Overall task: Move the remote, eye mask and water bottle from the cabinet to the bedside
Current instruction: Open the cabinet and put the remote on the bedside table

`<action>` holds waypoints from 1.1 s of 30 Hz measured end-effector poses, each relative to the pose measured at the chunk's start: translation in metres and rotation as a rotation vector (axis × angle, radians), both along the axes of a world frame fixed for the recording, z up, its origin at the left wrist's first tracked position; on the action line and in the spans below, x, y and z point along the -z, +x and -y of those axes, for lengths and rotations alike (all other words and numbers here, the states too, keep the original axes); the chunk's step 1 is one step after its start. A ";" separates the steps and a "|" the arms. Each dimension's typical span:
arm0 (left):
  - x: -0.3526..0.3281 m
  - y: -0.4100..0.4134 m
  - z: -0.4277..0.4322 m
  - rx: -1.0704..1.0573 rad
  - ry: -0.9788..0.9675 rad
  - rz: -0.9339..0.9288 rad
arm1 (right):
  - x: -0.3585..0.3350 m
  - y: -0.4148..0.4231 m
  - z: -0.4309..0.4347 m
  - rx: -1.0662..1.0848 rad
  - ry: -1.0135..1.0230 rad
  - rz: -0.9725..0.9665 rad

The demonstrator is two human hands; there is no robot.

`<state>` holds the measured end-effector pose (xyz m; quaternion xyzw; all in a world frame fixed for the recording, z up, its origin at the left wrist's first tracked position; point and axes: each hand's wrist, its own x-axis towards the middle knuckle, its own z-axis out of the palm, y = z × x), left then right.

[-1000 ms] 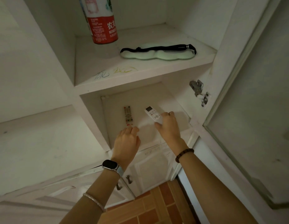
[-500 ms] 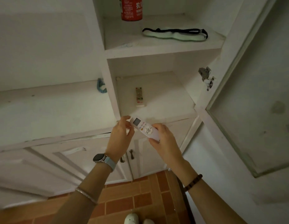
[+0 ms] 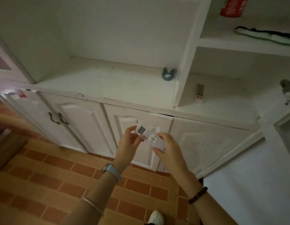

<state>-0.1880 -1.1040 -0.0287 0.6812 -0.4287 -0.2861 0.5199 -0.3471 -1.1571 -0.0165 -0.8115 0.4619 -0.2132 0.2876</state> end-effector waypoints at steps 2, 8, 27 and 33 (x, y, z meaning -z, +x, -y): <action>0.004 0.018 -0.035 -0.079 0.007 -0.051 | 0.001 0.020 -0.021 -0.082 -0.023 -0.022; 0.010 0.056 -0.158 -0.296 -0.010 -0.100 | -0.001 0.078 -0.103 -0.331 -0.004 -0.028; -0.003 0.103 -0.547 -1.151 -0.065 -0.062 | -0.007 0.256 -0.424 -1.241 -0.030 0.014; 0.002 0.130 -0.615 -1.398 -0.068 -0.095 | 0.004 0.325 -0.497 -1.481 -0.035 0.020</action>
